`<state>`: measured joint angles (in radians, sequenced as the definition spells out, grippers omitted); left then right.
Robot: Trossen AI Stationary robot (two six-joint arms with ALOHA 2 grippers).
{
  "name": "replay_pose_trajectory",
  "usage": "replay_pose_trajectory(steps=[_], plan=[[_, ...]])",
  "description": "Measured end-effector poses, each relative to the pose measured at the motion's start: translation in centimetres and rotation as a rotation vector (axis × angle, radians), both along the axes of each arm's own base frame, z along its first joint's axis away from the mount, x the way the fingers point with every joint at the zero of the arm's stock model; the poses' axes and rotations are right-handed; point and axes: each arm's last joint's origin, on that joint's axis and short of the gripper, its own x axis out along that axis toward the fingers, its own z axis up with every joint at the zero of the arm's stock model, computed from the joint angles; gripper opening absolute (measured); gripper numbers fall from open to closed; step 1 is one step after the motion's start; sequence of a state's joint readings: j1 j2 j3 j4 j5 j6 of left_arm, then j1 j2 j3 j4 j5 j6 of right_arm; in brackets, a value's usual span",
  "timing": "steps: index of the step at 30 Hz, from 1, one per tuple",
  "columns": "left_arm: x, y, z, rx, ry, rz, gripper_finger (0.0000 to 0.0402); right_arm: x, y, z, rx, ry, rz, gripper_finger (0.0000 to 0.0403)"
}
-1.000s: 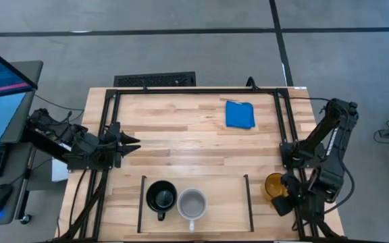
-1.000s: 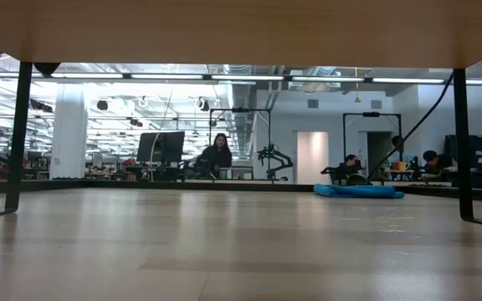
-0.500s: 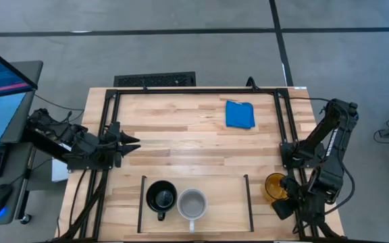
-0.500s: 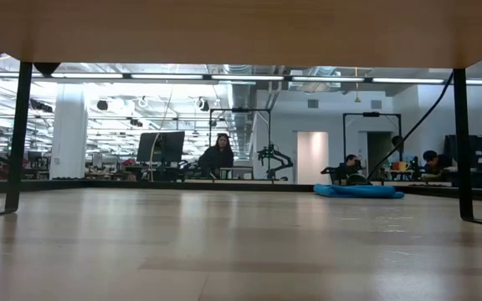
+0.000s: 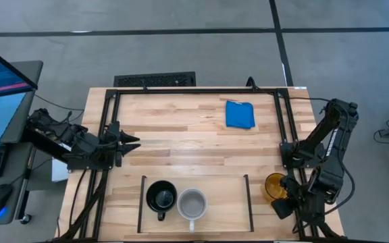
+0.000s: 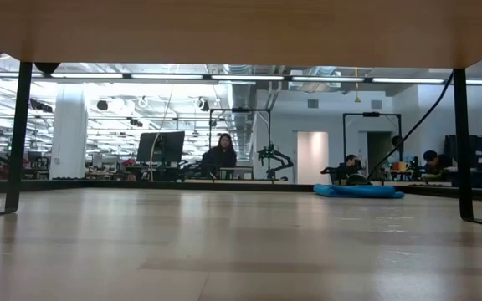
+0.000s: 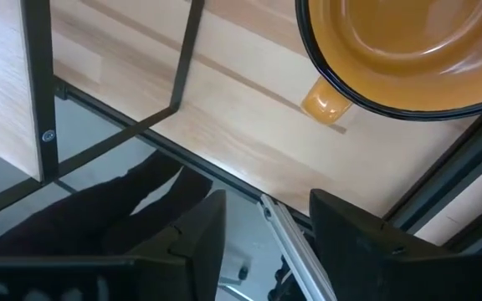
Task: Stack small to large cups/mugs on shelf
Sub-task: Put the orange mug beside the white mug on the shelf
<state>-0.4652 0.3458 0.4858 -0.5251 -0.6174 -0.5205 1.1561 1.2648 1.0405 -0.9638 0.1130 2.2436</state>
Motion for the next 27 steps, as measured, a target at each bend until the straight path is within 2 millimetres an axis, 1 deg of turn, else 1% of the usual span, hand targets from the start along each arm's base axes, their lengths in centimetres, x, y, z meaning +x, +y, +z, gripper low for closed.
replay_pose_trajectory(steps=[5,8,17,24,27], plan=[[0.0,0.0,0.0,0.0,0.0,0.0,0.0119,0.0,0.0,0.0,0.002,-0.001,0.0,0.0228],[0.0,0.0,0.0,0.0,0.0,0.0,0.0119,0.0,0.0,0.0,0.005,-0.002,0.0,0.0239],[0.0,0.0,0.0,0.001,0.001,0.0,0.0119,0.3,0.1,0.1,0.0,-0.062,-0.036,0.024],[-0.1,0.0,-0.2,0.009,0.018,-0.001,0.0119,0.8,-0.5,0.0,-0.012,-0.012,-0.124,0.024],[-0.1,0.0,-0.2,0.011,0.023,-0.004,0.0119,1.5,-0.6,-0.5,-0.039,0.003,-0.146,0.024]])
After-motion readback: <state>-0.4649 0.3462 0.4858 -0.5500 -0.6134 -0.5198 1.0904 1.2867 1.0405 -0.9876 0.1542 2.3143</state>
